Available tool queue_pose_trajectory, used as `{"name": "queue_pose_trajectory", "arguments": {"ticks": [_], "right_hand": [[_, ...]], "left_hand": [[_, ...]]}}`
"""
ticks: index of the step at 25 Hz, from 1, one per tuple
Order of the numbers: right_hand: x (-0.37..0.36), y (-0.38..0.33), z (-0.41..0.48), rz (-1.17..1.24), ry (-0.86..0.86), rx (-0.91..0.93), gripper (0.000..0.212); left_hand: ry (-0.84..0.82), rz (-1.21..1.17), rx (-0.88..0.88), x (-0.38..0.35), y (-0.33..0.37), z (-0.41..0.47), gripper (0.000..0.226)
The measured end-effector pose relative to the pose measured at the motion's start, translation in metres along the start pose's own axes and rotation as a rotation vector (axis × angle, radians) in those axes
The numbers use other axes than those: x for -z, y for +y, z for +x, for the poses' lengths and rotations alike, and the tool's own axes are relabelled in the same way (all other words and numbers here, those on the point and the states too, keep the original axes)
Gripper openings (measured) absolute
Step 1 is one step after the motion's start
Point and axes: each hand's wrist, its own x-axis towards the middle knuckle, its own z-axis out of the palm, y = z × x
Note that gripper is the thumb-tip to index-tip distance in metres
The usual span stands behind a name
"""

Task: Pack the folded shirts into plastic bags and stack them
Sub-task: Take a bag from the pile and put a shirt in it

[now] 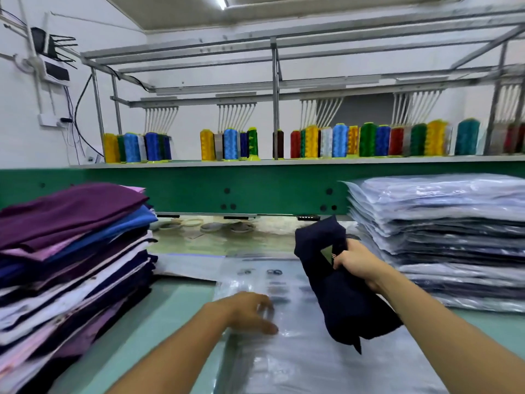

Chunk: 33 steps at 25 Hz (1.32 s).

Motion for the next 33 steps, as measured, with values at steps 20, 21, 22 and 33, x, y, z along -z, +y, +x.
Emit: {"name": "queue_pose_trajectory", "arguments": {"ticks": [20, 21, 22, 33], "right_hand": [[0.017, 0.029, -0.002, -0.096, -0.065, -0.03, 0.026], [0.017, 0.029, -0.002, -0.101, -0.067, -0.027, 0.024], [0.017, 0.028, -0.002, -0.105, -0.069, -0.021, 0.023], [0.014, 0.012, -0.003, -0.323, -0.072, 0.26, 0.021]], "left_hand": [[0.227, 0.231, -0.06, 0.009, -0.003, -0.007, 0.025], [0.272, 0.235, -0.066, 0.011, -0.005, -0.006, 0.022], [0.321, 0.254, -0.061, 0.013, -0.005, -0.004, 0.024], [0.357, -0.183, 0.049, 0.0, 0.02, 0.02, 0.034]]}}
